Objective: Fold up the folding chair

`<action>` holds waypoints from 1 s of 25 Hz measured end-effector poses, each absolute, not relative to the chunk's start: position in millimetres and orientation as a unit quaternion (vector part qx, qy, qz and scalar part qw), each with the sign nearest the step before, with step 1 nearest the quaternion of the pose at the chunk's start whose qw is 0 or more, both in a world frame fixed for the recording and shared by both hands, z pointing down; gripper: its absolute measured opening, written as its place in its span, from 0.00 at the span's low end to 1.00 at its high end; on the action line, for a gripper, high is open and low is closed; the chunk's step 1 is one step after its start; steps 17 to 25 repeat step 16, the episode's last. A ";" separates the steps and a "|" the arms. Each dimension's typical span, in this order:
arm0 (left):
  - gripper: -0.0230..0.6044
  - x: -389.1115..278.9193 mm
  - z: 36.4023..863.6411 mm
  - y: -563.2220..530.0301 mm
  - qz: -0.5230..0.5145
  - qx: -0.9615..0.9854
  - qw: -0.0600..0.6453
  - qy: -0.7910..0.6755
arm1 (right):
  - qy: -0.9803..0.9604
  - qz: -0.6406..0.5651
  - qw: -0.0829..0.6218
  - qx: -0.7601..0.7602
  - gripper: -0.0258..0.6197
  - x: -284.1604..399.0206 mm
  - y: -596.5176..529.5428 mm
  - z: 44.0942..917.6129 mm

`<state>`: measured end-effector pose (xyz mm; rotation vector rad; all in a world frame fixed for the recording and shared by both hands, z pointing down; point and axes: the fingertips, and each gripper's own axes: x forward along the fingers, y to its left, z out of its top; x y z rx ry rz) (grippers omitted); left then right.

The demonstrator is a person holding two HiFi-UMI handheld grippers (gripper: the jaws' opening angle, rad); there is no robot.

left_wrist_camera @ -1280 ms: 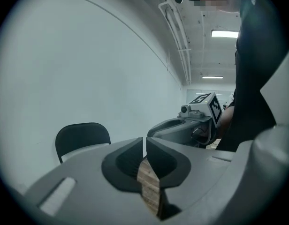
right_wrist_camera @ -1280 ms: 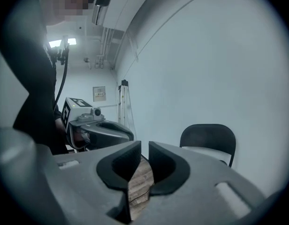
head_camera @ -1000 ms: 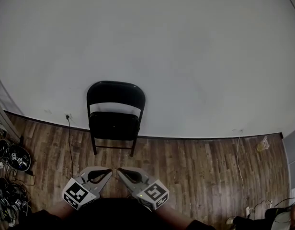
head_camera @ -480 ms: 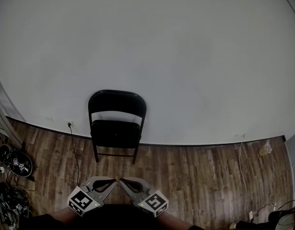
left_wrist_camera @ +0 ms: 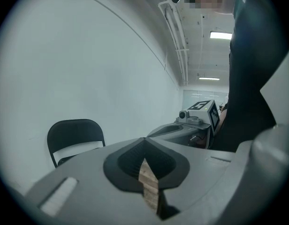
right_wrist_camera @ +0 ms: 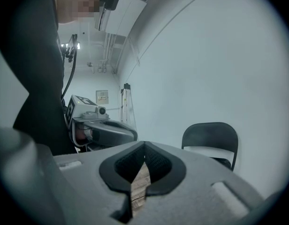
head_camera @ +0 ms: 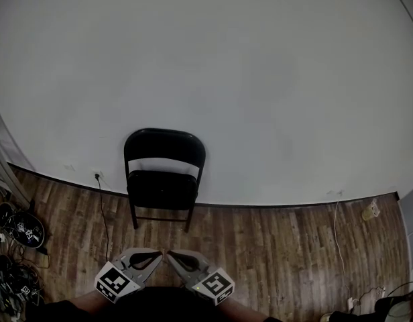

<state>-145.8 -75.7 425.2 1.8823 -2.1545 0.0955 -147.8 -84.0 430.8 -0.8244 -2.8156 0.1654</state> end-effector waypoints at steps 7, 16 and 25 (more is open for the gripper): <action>0.04 -147.1 425.8 -73.3 0.032 0.650 0.141 -0.746 | -0.953 0.056 0.106 -0.279 0.04 -148.8 -82.0 436.0; 0.04 -146.8 428.4 -69.6 0.031 0.646 0.144 -0.749 | -0.952 0.051 0.111 -0.279 0.04 -148.6 -79.2 436.7; 0.04 -146.8 428.4 -69.6 0.031 0.646 0.144 -0.749 | -0.952 0.051 0.111 -0.279 0.04 -148.6 -79.2 436.7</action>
